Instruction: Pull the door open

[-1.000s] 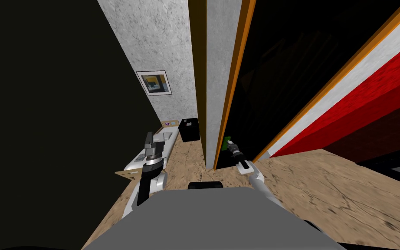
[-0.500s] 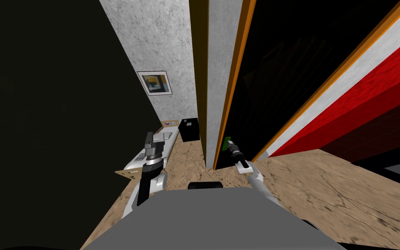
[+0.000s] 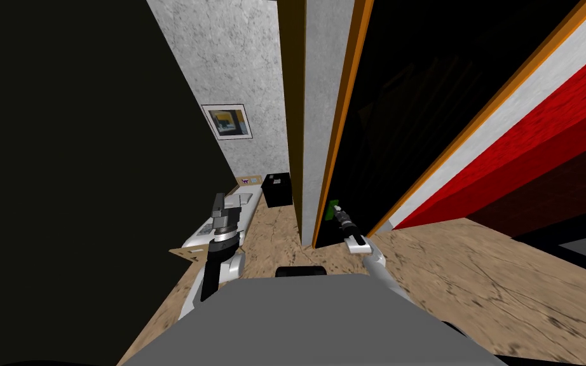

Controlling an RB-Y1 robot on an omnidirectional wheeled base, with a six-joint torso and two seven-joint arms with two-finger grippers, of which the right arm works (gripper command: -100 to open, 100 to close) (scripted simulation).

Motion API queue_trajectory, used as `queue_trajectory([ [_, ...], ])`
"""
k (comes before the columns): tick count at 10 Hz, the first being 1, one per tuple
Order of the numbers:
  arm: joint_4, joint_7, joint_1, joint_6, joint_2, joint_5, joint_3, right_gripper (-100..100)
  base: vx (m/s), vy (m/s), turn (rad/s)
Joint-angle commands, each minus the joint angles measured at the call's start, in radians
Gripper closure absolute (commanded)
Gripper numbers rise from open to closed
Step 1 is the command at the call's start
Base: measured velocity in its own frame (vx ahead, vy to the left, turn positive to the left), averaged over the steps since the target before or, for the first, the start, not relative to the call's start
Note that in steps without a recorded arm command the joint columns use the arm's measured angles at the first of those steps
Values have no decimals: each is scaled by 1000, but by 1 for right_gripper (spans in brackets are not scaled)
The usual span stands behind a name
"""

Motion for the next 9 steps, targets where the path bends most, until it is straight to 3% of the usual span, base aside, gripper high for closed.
queue_trajectory([
  [1,-1,-6,4,25,-10,-50,-21,100,-20,2,-22],
  [2,-1,-6,4,25,-10,-57,-21,100,-8,9,-11],
  [3,-2,-18,4,62,-8,-94,-22,100,-17,0,-7],
  [5,-2,-18,4,62,-8,-131,-22,100,-22,-3,-19],
  [6,-3,-31,4,102,-6,-164,-23,100,-26,5,-19],
  [8,-3,-31,4,102,-6,-217,-23,100,-19,7,7],
  [9,-4,-43,4,135,-4,-245,-25,100,-17,-9,-58],
])
